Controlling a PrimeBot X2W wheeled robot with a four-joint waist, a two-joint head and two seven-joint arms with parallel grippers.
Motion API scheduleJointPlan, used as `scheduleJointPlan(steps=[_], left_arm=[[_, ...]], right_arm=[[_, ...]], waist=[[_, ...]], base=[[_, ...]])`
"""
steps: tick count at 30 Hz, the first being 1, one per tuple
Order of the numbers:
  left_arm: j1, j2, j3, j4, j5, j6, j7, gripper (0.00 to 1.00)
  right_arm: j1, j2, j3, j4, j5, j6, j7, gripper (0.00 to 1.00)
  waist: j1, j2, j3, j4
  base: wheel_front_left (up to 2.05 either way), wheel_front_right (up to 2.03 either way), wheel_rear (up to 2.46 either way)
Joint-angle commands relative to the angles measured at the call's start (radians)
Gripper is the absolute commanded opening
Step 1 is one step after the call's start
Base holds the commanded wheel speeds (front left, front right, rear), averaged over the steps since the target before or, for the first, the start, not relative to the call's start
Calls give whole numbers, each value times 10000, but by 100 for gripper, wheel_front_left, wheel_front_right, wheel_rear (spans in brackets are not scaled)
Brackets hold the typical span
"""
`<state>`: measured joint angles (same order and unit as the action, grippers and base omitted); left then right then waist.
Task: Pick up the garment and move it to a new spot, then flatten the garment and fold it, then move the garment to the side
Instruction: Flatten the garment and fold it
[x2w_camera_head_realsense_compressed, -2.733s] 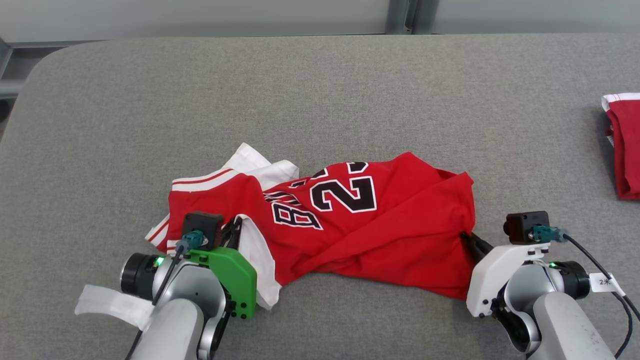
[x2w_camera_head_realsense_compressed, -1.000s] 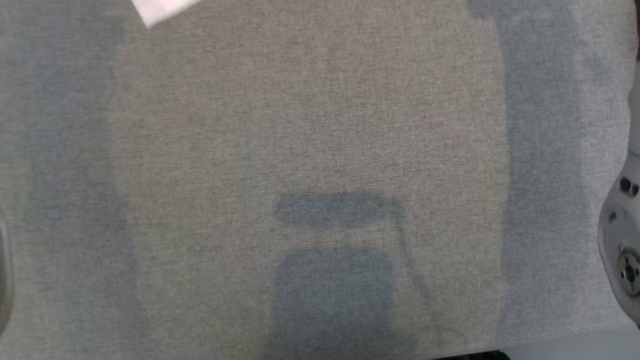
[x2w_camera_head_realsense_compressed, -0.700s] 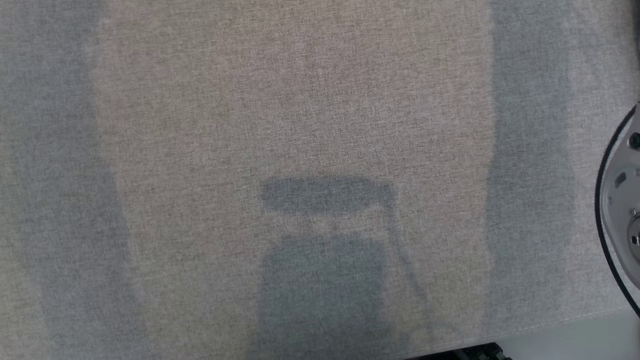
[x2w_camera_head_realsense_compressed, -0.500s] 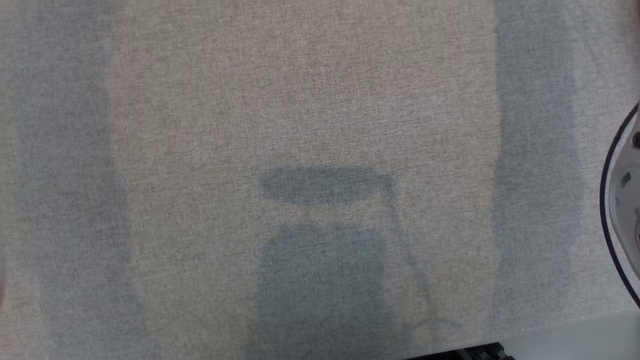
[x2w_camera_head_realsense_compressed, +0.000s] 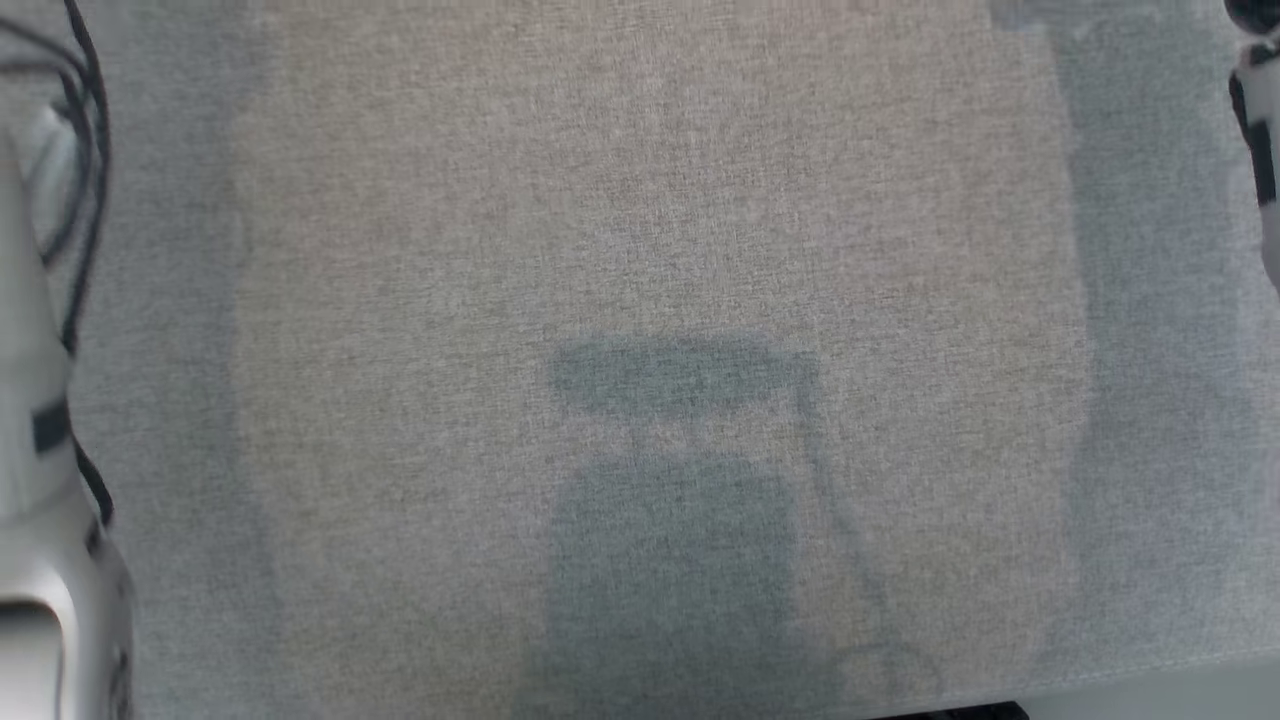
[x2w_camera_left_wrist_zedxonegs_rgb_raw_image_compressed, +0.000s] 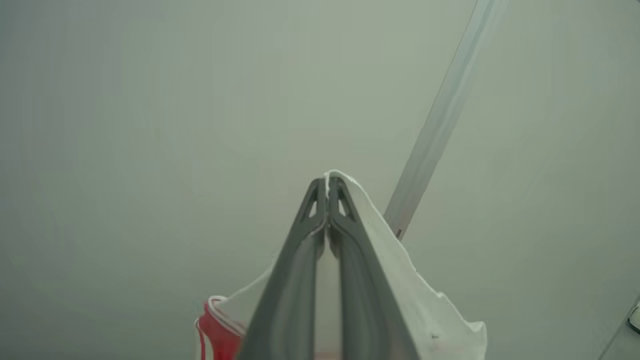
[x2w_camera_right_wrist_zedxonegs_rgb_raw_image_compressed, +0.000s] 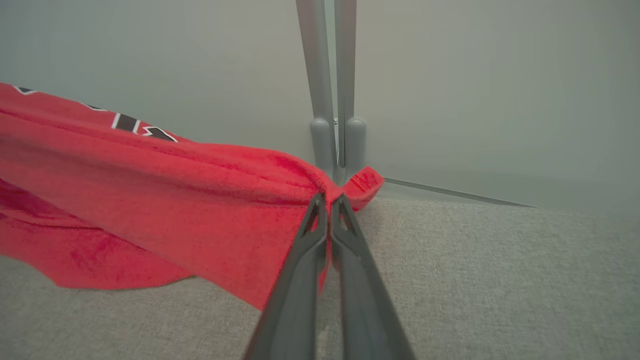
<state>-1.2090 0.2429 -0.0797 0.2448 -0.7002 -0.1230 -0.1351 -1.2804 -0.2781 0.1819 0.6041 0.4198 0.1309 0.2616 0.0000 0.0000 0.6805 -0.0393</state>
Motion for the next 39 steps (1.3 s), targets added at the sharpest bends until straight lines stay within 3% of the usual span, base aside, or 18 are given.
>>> scheduleJointPlan(steps=[1, 6, 7, 11, 19, 20, 21, 22, 23, 28, 29, 30, 39], left_arm=[[672, 103, 46, -228, -140, -21, 0, 0], [3337, 173, 364, -1582, -467, 275, 24, 0], [4575, 91, 477, -2212, -524, 470, -72, 0], [7017, -286, 543, -3197, -530, 849, -404, 0], [10001, -1204, 530, -3262, -305, 1111, -1116, 0], [10206, -1259, 496, -3196, -185, 1087, -1153, 0], [10373, -1329, 447, -3126, -116, 1050, -1197, 0], [10373, -1329, 447, -3126, -116, 1050, -1197, 0], [10531, -1391, 414, -3042, -3, 1041, -1239, 0], [11264, -1584, 329, -2436, 739, 957, -1316, 0], [11350, -1599, 282, -2304, 919, 923, -1309, 34], [11418, -1615, 293, -2223, 1126, 920, -1304, 100], [12103, -1794, 474, -1097, 2112, 1006, -1301, 100]], right_arm=[[467, -204, 65, -231, 209, -5, 216, 0], [2334, -747, 103, -1508, 899, -5, 888, 0], [3200, -864, 54, -1974, 997, -5, 994, 0], [4812, -929, -240, -2717, 1040, -5, 1012, 0], [7304, -493, -917, -3195, 501, -7, 1055, 0], [7478, -427, -950, -3189, 417, -7, 990, 12], [7651, -362, -984, -3147, 353, -7, 967, 76], [7651, -362, -984, -3147, 353, -7, 967, 76], [7813, -292, -997, -3100, 306, -7, 976, 100], [8447, 19, -1165, -2829, 84, -5, 792, 100], [8548, 57, -1218, -2760, 40, -5, 741, 100], [8649, 103, -1264, -2701, -19, -5, 684, 100], [9690, 767, -1995, -2626, -297, -4, -146, 100]], waist=[[0, 0, -555, 237], [0, 0, -1548, 442], [0, 0, -1920, 501], [0, 0, -2596, 681], [0, 0, -3569, 903], [0, 0, -3655, 917], [0, 0, -3741, 931], [0, 0, -3741, 931], [0, 0, -3826, 941], [0, 0, -4331, 970], [0, 0, -4421, 981], [0, 0, -4514, 989], [0, 0, -5181, 1086]], base=[[0, 0, 0], [0, 0, 0], [0, 0, 0], [0, 0, 0], [0, 0, 0], [0, 0, 0], [0, 0, 0], [0, 0, 0], [0, 0, 0], [0, 0, 0], [0, 0, 0], [0, 0, 0], [0, 0, 0]])
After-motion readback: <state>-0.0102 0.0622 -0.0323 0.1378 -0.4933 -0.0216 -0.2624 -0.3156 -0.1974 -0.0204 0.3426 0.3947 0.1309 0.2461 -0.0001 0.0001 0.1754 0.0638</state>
